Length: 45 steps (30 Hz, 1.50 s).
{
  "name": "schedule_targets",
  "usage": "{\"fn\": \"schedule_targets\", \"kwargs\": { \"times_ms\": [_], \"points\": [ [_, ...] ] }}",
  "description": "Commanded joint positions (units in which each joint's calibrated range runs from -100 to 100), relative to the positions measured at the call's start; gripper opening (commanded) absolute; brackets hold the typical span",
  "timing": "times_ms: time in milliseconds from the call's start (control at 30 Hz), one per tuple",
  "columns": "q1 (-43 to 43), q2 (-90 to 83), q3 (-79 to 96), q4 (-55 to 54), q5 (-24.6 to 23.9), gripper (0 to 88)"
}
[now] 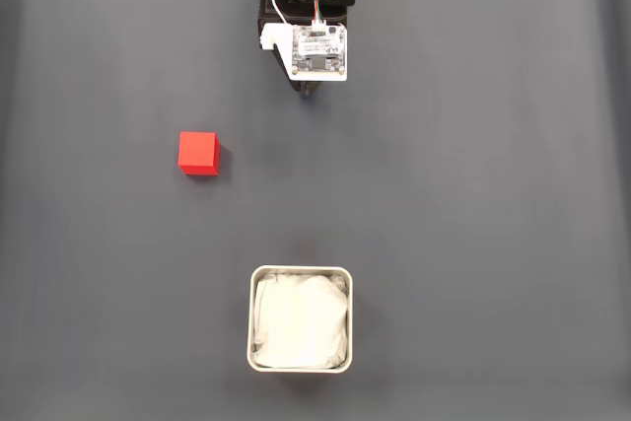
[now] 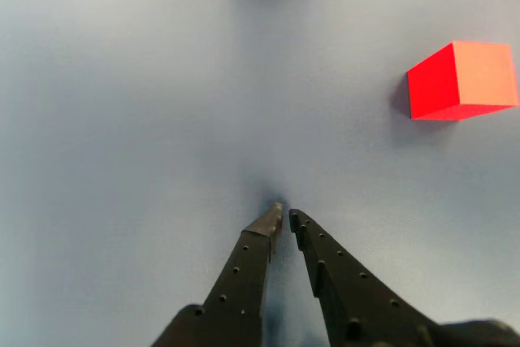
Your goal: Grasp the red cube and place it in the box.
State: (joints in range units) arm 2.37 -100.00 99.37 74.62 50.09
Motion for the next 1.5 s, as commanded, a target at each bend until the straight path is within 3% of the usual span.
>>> {"fn": "schedule_targets", "kwargs": {
  "times_ms": [0,100,233,433,600,800,1467],
  "points": [
    [-0.53,0.09,0.45,1.28,-0.59,0.0],
    [-0.53,0.09,0.45,-0.77,-0.68,0.0],
    [-0.53,0.69,-1.01,-11.18,-1.76,0.0],
    [-2.16,8.58,-17.8,-23.15,-1.95,0.0],
    [-2.66,19.93,-38.24,-21.34,-1.76,0.0],
    [-2.52,30.5,-55.48,-11.51,-1.17,0.0],
    [9.06,49.48,-73.73,-3.06,-1.32,0.0]
  ]
}}
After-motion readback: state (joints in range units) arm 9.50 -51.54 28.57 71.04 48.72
